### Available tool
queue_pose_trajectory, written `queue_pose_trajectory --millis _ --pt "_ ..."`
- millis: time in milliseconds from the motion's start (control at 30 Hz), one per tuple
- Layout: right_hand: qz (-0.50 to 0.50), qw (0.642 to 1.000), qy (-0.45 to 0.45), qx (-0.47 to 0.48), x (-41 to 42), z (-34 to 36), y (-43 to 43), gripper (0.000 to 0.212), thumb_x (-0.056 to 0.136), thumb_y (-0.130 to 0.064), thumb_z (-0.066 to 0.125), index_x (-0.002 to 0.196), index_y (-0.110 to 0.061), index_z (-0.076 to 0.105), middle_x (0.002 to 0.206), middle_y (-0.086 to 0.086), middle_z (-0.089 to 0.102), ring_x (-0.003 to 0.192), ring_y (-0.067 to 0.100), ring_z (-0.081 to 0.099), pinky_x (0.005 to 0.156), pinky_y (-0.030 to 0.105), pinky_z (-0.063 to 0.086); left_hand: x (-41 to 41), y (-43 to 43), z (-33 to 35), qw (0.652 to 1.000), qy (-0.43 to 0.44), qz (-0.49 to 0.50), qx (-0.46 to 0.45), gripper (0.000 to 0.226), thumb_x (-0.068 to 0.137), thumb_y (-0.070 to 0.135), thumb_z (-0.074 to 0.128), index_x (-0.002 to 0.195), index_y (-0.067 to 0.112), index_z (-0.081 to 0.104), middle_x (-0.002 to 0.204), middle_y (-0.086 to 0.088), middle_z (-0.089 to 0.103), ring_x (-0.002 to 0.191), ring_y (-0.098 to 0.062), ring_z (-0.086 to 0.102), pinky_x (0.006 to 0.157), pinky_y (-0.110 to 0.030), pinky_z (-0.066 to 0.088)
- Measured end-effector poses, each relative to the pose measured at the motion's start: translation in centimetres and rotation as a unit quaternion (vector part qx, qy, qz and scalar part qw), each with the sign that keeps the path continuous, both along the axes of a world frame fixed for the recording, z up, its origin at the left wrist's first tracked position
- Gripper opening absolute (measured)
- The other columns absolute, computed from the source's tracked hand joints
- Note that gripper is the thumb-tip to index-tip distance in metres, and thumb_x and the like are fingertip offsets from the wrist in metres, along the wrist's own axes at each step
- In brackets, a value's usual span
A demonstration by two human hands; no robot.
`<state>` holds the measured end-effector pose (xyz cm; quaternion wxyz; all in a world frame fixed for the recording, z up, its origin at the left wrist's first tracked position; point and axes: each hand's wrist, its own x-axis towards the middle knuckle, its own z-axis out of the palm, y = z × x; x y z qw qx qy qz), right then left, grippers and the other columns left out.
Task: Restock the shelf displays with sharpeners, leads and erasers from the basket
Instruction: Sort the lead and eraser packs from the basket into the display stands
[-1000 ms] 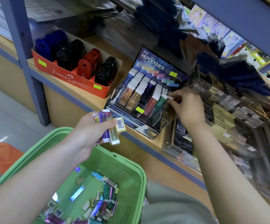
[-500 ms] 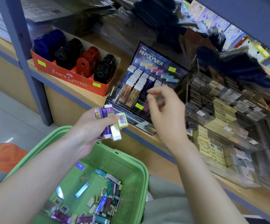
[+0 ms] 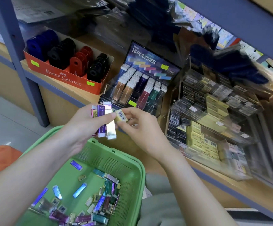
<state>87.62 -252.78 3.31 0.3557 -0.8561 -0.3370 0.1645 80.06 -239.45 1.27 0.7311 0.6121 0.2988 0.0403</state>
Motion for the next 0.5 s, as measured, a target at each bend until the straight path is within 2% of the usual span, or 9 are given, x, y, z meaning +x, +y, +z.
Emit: queue_pose_trajectory --millis 67,133,167,300,400,433,500 --pt "0.003 1.000 0.014 0.004 -0.2 0.1 -0.5 0.030 0.096 -0.021 0.052 0.126 -0.020 0.049 0.097 -0.012 0.059 0.084 0.000 0.059 0.077 0.012 0.048 -0.2 -0.7 0.1 1.000 -0.007 -0.013 0.012 0.022 0.084 0.022 0.069 0.104 0.015 0.062 0.088 -0.008 0.074 0.088 -0.025 0.070 0.088 -0.045 0.053" --pt "0.007 1.000 0.021 0.017 -0.6 0.1 -1.2 0.024 0.100 -0.020 0.041 0.123 -0.021 0.046 0.105 -0.008 0.057 0.093 0.011 0.061 0.086 0.028 0.050 -0.6 -1.6 0.1 0.999 -0.013 -0.015 0.027 0.021 0.084 0.021 0.068 0.103 0.016 0.061 0.085 -0.006 0.074 0.082 -0.022 0.071 0.080 -0.039 0.054" --pt "0.007 1.000 0.016 0.016 -0.9 0.0 -1.5 0.022 0.101 -0.020 0.037 0.120 -0.020 0.047 0.106 -0.006 0.057 0.095 0.013 0.059 0.087 0.032 0.049 -0.9 -2.1 0.0 0.999 -0.014 -0.016 0.038 0.020 0.084 0.021 0.068 0.102 0.016 0.061 0.085 -0.007 0.073 0.081 -0.021 0.070 0.075 -0.036 0.054" --pt "0.004 1.000 -0.015 0.006 -1.9 -0.1 -3.1 0.026 0.104 -0.023 0.031 0.108 -0.014 0.054 0.085 -0.002 0.056 0.081 0.015 0.053 0.080 0.034 0.047 -1.8 -4.2 0.1 0.997 -0.007 -0.035 0.061 0.019 0.085 0.023 0.067 0.101 0.017 0.061 0.086 -0.008 0.071 0.071 -0.014 0.067 0.064 -0.028 0.048" --pt "-0.014 0.999 -0.013 0.026 -2.0 0.4 -5.3 0.023 0.103 -0.026 0.036 0.100 -0.017 0.057 0.069 -0.006 0.056 0.062 0.002 0.053 0.069 0.025 0.046 -2.1 -5.9 0.5 0.998 -0.013 -0.039 0.038 0.021 0.085 0.022 0.067 0.103 0.016 0.059 0.079 -0.004 0.074 0.071 -0.012 0.071 0.074 -0.032 0.053" --pt "-0.027 0.999 -0.016 0.031 -1.9 0.6 -6.1 0.021 0.102 -0.026 0.038 0.098 -0.018 0.058 0.069 -0.008 0.056 0.060 0.000 0.052 0.065 0.020 0.045 -2.2 -6.3 0.5 0.999 -0.015 -0.042 0.029 0.021 0.085 0.021 0.067 0.103 0.016 0.059 0.078 -0.003 0.074 0.072 -0.013 0.071 0.075 -0.033 0.053" --pt "-0.068 0.996 -0.044 0.036 -1.2 1.0 -8.4 0.018 0.101 -0.027 0.042 0.095 -0.023 0.058 0.078 -0.015 0.056 0.070 -0.004 0.051 0.066 0.009 0.039 -2.1 -7.2 0.8 0.998 -0.013 -0.055 0.022 0.021 0.086 0.021 0.066 0.104 0.017 0.058 0.077 -0.003 0.074 0.073 -0.013 0.072 0.078 -0.034 0.052"
